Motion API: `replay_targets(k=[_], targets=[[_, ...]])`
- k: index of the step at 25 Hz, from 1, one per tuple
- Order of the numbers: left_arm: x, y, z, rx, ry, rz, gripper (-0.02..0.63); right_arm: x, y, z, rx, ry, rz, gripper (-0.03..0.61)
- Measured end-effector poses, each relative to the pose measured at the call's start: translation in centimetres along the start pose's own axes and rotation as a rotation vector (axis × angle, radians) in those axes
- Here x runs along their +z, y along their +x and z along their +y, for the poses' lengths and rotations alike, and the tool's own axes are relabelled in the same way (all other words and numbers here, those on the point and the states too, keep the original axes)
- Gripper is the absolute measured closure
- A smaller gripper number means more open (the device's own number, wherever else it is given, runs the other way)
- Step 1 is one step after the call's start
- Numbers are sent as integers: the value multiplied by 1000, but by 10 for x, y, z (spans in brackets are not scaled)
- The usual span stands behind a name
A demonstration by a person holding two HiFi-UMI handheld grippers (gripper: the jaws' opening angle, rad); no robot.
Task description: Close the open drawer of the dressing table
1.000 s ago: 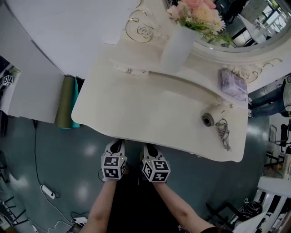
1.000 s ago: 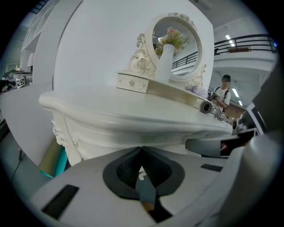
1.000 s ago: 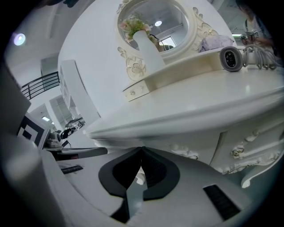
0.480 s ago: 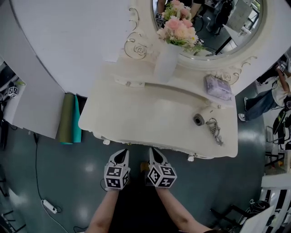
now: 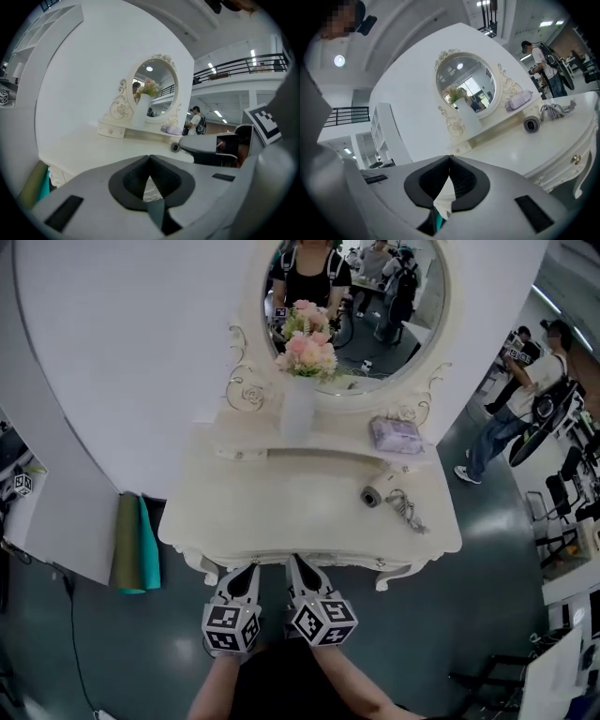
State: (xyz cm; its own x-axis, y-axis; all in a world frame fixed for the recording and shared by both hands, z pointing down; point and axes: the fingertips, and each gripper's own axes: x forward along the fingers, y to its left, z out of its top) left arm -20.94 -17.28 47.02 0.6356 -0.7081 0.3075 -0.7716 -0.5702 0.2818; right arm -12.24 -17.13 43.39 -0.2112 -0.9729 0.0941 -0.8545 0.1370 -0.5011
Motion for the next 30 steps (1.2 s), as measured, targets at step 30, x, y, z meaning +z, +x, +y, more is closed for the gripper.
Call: replay_targets(k=[30], targets=[[86,-58,-199,-362,159,-258,609,157,-192,-12,-83,-81,-473,565]])
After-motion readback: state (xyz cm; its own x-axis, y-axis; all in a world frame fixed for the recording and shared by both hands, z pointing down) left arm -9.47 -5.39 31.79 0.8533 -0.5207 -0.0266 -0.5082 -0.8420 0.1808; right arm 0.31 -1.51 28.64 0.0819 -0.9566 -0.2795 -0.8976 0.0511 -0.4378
